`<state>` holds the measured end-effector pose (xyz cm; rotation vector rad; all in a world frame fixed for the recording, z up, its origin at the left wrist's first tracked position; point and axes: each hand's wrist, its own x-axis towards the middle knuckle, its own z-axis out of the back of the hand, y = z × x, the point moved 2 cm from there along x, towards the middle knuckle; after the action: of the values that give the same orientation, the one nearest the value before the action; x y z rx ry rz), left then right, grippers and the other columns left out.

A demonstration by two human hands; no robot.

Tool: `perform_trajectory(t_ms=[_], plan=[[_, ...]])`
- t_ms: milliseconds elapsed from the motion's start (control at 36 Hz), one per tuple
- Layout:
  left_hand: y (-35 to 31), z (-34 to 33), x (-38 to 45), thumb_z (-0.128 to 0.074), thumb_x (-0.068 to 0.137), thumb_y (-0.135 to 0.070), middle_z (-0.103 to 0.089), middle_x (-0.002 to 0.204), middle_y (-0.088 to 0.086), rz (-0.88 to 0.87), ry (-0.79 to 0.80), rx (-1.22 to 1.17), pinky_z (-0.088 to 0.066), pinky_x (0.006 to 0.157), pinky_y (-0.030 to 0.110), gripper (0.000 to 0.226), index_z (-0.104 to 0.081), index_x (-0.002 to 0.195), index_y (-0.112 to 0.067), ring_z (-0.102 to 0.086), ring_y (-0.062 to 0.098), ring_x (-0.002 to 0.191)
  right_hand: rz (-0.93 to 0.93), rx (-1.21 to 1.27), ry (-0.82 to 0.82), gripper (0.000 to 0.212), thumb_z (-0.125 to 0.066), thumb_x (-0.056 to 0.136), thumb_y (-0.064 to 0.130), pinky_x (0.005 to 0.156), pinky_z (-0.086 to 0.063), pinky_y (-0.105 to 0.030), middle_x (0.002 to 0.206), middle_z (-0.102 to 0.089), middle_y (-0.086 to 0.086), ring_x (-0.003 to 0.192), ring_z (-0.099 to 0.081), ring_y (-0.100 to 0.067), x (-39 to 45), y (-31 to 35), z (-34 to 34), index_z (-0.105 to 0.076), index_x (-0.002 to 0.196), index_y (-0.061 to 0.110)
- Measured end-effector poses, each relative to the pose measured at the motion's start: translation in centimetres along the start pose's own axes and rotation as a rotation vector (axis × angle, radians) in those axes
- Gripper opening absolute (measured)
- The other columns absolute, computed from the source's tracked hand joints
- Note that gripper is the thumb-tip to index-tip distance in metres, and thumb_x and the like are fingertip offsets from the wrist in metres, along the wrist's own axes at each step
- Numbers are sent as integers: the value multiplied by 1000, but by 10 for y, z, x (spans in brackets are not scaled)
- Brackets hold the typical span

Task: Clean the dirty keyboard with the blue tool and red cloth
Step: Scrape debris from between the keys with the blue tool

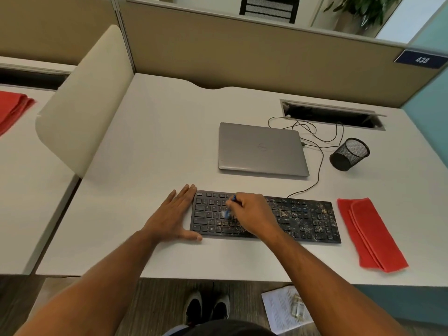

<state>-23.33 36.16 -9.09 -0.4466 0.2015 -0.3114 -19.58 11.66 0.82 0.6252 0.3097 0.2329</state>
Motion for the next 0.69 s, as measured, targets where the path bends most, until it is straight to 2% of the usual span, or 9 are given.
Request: perform_trajectory(t_ms=[83,139,194,278,361,417,528,694], plan=[[0,0,0,-58,68,-97,13,171,-6,-1,-4,4,9,129,37,143,19,162,-23,21,4,155,-7,71,-103,18,-58,101,32,54,-37,-11,76,-66,15,56,-55,0,1,1,3,-74,98,24],[0,0,-1,-58,67,-98,13,171,-7,-1,-6,6,9,129,37,143,19,162,-23,21,4,155,-11,52,-61,18,-57,102,30,55,-35,-8,73,-62,22,58,-56,5,0,1,-1,-73,97,24],[0,-1,-1,-58,67,-98,12,171,-6,1,-8,6,7,130,38,143,18,162,-23,20,4,155,-3,17,13,20,-55,102,29,61,-39,-13,74,-62,22,60,-56,5,-1,2,-3,-72,95,21],[0,0,-1,-58,67,-97,11,171,-6,1,-11,3,6,130,39,143,16,163,-21,19,4,155,49,-54,52,22,-54,102,30,64,-48,-25,77,-66,11,65,-58,-2,1,10,-1,-72,98,18],[0,-1,-1,-59,67,-97,12,171,-7,6,-9,0,8,129,37,143,16,163,-22,20,3,155,116,-36,38,19,-56,102,32,61,-44,-23,85,-70,7,63,-54,-2,2,21,1,-73,107,23],[1,-2,0,-58,67,-97,12,172,-6,7,-8,6,7,130,38,143,17,163,-21,20,3,155,157,-63,101,20,-56,102,31,63,-45,-25,88,-71,6,64,-53,-2,1,27,-2,-73,110,24],[2,-2,-1,-58,67,-97,13,172,-6,10,-3,11,8,129,37,144,17,163,-21,21,3,155,174,-195,176,20,-54,103,30,67,-45,-24,102,-71,8,82,-58,-7,1,23,-5,-72,111,23],[0,-1,-1,-60,66,-97,12,171,-7,10,-15,-9,10,129,36,145,16,163,-20,20,2,155,175,-588,165,12,-54,101,20,69,-51,-35,87,-68,1,76,-61,-20,7,6,15,-61,91,20]])
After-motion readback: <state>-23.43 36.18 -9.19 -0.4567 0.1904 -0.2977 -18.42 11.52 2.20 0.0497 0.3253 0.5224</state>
